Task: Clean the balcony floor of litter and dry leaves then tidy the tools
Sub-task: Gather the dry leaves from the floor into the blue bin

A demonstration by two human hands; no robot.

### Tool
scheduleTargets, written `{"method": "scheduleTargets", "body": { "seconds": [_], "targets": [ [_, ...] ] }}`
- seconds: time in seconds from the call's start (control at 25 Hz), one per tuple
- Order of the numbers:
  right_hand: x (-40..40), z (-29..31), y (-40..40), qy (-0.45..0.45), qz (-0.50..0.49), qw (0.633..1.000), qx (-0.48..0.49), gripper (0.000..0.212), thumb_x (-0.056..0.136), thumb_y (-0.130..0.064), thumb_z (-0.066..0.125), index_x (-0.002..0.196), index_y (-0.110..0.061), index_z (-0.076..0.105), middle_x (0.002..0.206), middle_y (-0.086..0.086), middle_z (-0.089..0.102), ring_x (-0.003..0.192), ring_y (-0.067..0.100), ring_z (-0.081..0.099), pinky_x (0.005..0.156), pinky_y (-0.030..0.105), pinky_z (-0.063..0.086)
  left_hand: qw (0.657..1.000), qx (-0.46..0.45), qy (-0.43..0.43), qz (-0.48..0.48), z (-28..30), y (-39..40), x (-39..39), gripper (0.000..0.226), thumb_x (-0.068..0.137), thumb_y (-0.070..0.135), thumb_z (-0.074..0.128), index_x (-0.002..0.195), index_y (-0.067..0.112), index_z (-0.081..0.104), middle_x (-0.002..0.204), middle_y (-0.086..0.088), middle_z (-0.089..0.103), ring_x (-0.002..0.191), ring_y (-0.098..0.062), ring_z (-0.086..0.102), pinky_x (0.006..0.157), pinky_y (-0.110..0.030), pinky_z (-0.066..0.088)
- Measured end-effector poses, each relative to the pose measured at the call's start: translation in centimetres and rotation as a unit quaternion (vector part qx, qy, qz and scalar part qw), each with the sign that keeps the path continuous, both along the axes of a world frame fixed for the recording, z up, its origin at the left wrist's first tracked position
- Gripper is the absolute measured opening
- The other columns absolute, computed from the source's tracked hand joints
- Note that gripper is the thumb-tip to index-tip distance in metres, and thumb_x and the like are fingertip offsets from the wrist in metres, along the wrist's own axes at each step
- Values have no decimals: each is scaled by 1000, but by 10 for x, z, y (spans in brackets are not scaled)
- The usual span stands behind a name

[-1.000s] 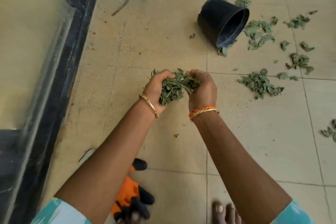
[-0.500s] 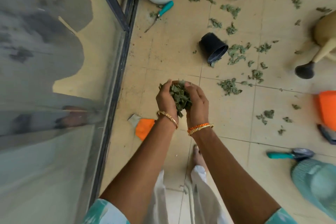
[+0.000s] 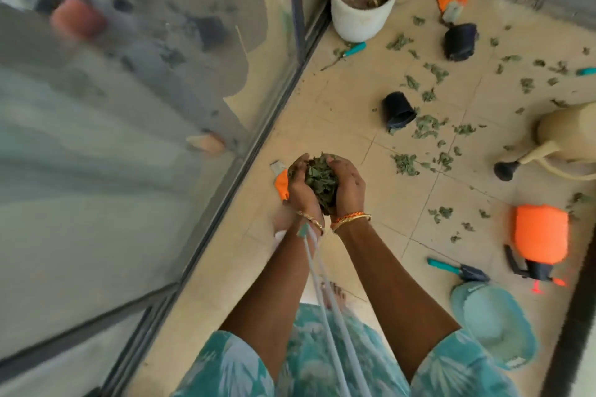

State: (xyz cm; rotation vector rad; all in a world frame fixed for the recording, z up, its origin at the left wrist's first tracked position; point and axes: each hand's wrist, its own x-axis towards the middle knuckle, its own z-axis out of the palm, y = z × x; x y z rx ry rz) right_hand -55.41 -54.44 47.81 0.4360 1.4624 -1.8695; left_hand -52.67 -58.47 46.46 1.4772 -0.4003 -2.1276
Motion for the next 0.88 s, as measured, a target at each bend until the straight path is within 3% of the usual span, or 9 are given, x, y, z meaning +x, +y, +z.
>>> {"method": "scheduleTargets", "body": {
  "seconds": [0.08, 0.2, 0.36, 0.48, 0.68, 0.88],
  "targets": [
    [24, 7, 18, -1, 38, 999, 11, 15, 81, -4, 62, 71, -13, 69, 84, 9, 65, 91, 26, 59, 92, 45, 48, 997, 18, 18, 75, 12, 19, 26, 27, 90, 22, 49, 104, 4, 64, 116, -24, 61, 108, -41, 57, 101, -46, 43],
    [70, 12, 41, -11, 98, 995, 21, 17, 84, 2, 57, 74, -9, 67, 85, 14, 65, 90, 28, 59, 93, 48, 47, 985, 71, 12, 154, 25, 49, 74, 42, 97, 20, 39, 71, 7, 69, 85, -15, 63, 81, -29, 59, 80, -37, 49],
    [144, 19, 71, -42, 182, 981, 46, 18, 84, 3, 55, 77, -8, 67, 85, 13, 65, 89, 29, 59, 88, 43, 50, 962, 95, 36, 252, 33, 83, 153, 27, 97, 23, 40, 85, 8, 60, 84, -10, 62, 75, -22, 60, 70, -29, 51],
    [201, 18, 86, -61, 250, 965, 57, 16, 85, 4, 55, 81, -6, 67, 88, 13, 66, 90, 30, 60, 86, 39, 51, 945, 112, 41, 304, 34, 108, 212, 33, 99, 30, 38, 84, 9, 60, 68, -5, 68, 70, -18, 62, 67, -26, 51],
    [306, 22, 103, -63, 367, 925, 68, 12, 84, -2, 59, 86, -8, 69, 92, 13, 68, 91, 29, 63, 80, 34, 54, 894, 95, 36, 436, 33, 134, 322, 35, 96, 42, 41, 87, 13, 58, 83, -8, 63, 78, -21, 61, 72, -31, 50],
    [423, 22, 123, -94, 434, 894, 59, 11, 81, -9, 62, 88, -10, 70, 102, 18, 68, 100, 35, 63, 91, 45, 51, 856, 59, -28, 513, 44, 162, 444, 28, 85, 29, 53, 95, 5, 63, 94, -16, 65, 86, -30, 65, 79, -37, 55]
  ]
}}
